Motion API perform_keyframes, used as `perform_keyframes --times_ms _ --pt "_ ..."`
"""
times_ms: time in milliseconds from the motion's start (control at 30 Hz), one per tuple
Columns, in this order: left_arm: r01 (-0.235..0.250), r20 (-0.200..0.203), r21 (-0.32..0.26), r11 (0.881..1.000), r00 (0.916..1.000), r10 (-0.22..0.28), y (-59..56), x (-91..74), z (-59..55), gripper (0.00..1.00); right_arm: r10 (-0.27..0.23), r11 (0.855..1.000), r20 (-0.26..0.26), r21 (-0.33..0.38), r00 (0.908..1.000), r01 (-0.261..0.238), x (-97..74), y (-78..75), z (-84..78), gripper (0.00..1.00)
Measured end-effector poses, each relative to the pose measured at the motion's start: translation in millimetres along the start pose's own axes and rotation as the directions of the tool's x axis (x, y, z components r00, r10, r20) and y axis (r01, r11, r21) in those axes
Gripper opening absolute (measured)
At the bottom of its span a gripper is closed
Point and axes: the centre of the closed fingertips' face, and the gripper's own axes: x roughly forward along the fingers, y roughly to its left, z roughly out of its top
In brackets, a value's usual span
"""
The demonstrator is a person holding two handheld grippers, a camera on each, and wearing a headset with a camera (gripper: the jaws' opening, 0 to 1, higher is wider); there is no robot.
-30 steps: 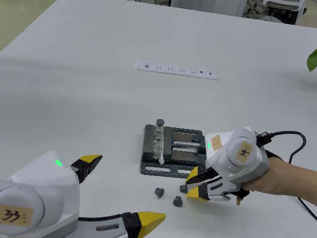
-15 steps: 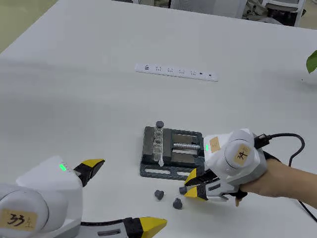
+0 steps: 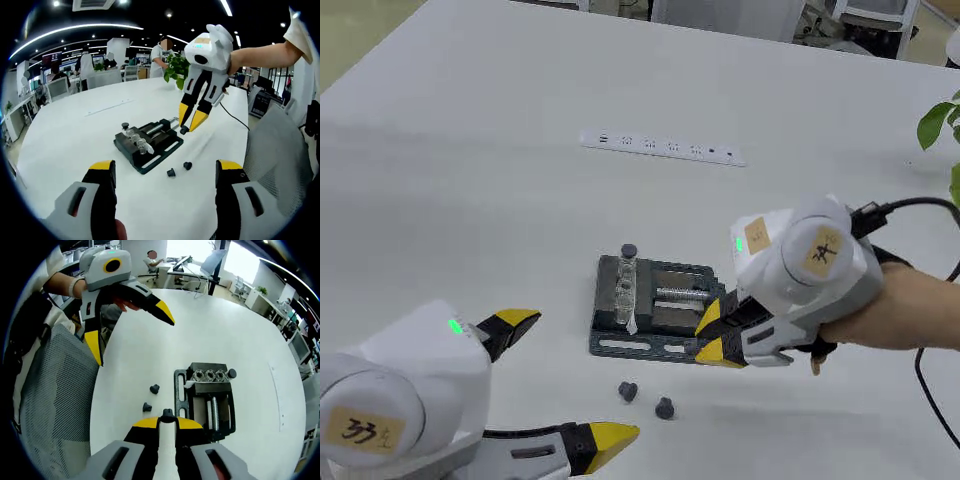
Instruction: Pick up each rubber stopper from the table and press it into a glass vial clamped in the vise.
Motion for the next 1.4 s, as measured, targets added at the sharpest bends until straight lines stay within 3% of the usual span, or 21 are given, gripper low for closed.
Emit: perform_keyframes --times_ms 100,300,333,500,700,867,933,1100,1400 --pt "0.024 -0.014 0.062 0.998 0.9996 -0.023 -4.5 5.6 6.7 0.75 0.000 0.998 -0.022 -0.059 0.9998 -0.001 -13.0 2.4 7.9 0.06" --pt "0.062 -0.018 0.096 0.993 0.9980 -0.061 -16.9 18.3 21.6 0.68 -0.001 0.980 -0.050 -0.197 0.9988 -0.009 -30.0 12.2 23.5 0.06" --pt "0.072 -0.022 0.105 0.992 0.9973 -0.070 -15.5 21.5 19.6 0.67 0.001 0.978 -0.054 -0.210 0.9985 -0.013 -31.5 15.6 25.7 0.06" --pt "0.114 -0.008 0.131 0.985 0.9934 -0.114 -26.3 29.2 30.2 0.50 0.008 0.958 -0.084 -0.284 0.9964 -0.031 -34.6 24.3 28.3 0.06" --pt "0.179 -0.010 0.124 0.976 0.9837 -0.179 -42.3 35.3 40.1 0.30 0.003 0.940 -0.105 -0.339 0.9945 -0.038 -34.9 29.4 28.6 0.06" --pt "0.225 -0.038 0.144 0.964 0.9742 -0.222 -51.7 39.4 42.9 0.18 -0.005 0.925 -0.115 -0.378 0.9934 -0.039 -34.2 32.5 30.0 0.06" --pt "0.240 -0.044 0.147 0.959 0.9707 -0.236 -54.4 40.3 44.5 0.16 -0.016 0.913 -0.133 -0.406 0.9910 -0.040 -33.2 32.4 28.2 0.06" --pt "0.269 -0.063 0.158 0.950 0.9629 -0.262 -60.9 41.7 45.1 0.13 -0.015 0.903 -0.144 -0.426 0.9895 -0.048 -30.8 35.4 28.8 0.06" --pt "0.301 -0.083 0.177 0.937 0.9533 -0.291 -68.1 41.9 43.0 0.08 -0.001 0.895 -0.162 -0.441 0.9868 -0.071 -26.0 39.4 30.0 0.06"
